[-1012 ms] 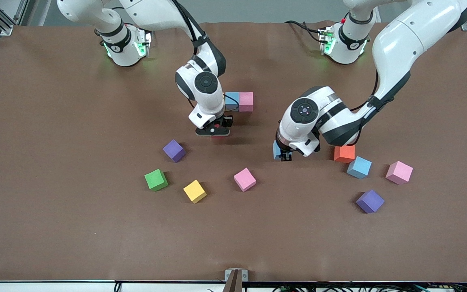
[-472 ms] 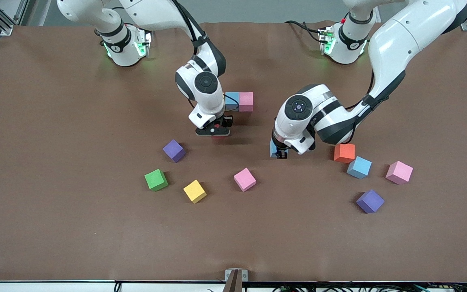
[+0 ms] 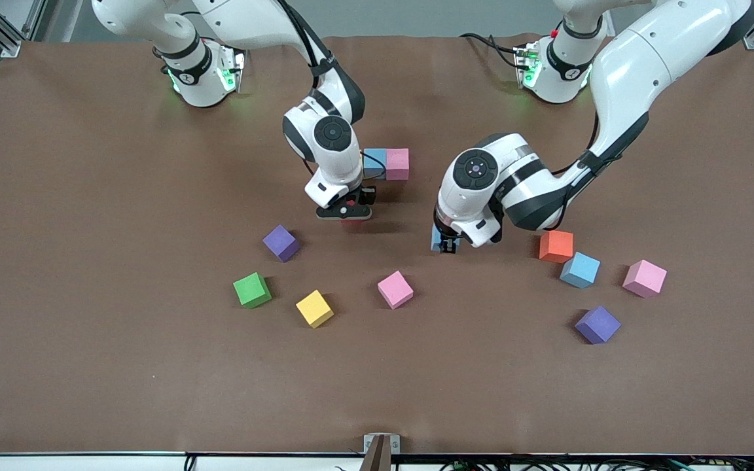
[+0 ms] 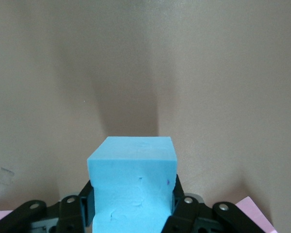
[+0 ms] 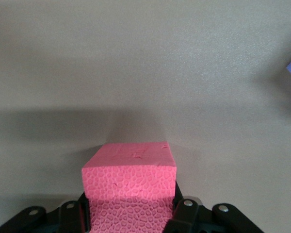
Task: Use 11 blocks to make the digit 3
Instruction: 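Set the red cube below the first red cube and open the right gripper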
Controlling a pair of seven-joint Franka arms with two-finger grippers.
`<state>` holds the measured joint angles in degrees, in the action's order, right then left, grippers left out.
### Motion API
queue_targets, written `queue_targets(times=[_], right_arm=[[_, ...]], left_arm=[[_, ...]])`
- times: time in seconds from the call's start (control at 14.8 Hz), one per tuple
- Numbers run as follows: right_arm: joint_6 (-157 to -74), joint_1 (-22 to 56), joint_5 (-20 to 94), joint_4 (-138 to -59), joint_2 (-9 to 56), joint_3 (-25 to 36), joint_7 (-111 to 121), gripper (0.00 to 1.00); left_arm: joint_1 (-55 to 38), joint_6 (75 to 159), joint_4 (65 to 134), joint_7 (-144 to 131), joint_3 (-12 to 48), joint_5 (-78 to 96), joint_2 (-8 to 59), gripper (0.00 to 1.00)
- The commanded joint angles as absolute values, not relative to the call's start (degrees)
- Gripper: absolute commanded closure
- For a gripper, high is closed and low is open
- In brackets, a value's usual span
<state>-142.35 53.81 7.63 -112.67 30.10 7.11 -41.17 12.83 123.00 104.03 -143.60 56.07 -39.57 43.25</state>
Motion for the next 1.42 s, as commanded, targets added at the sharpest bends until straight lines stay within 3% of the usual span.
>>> queue_targets(times=[0.0,0.07,0.88,1.35], right_arm=[[-142.8,54.2,7.4,-114.7,28.3,7.4,-40.9,0.57],[-142.9,54.2,7.6,-114.6,28.3,7.4,-41.5,0.01],[-141.6,53.5,7.9,-112.5,27.6,7.6,-41.0,0.0],[-128.4,46.9,7.9,-108.5,21.1,7.8,-41.6,0.0]], left_arm=[[12.7,123.1,104.2,-143.5,56.1,-40.2,42.0,0.5],[12.7,123.1,104.2,-143.6,56.1,-40.2,42.0,0.5],[10.2,123.3,103.9,-145.3,55.7,-39.6,42.5,0.5],[7.0,123.9,104.1,-147.1,54.2,-39.6,43.2,0.5]])
